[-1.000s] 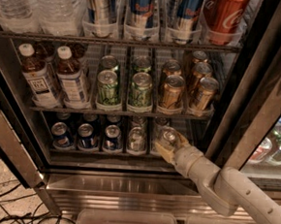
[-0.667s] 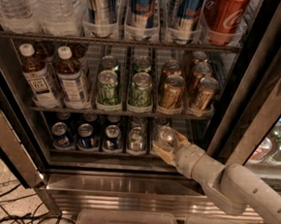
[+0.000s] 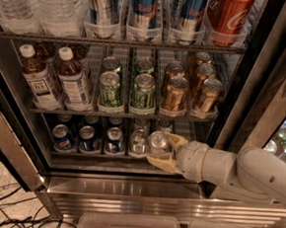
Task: Pick 7up can from bottom shelf of fridge
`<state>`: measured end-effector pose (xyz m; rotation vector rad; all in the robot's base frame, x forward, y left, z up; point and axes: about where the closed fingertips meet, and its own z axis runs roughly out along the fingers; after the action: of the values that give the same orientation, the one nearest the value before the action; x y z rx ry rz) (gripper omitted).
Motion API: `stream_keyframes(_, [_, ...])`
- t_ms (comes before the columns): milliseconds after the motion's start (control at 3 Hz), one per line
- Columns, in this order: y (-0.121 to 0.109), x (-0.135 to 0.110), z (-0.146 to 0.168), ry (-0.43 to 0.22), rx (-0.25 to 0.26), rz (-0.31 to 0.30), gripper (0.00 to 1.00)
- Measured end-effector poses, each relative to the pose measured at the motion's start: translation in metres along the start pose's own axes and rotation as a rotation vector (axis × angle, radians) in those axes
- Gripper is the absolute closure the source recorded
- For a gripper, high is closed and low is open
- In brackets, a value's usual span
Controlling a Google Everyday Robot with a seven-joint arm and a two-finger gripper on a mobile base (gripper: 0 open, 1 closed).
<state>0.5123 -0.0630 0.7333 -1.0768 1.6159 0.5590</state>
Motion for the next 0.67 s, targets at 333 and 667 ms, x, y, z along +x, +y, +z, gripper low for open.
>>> stream_keyframes(333, [0.032,-0.027,-0.018,0.061,-0.139,-0.030,1.00])
stream_keyframes(667, [0.052,-0.060,-0.040,0.126,-0.255,-0.033,1.00])
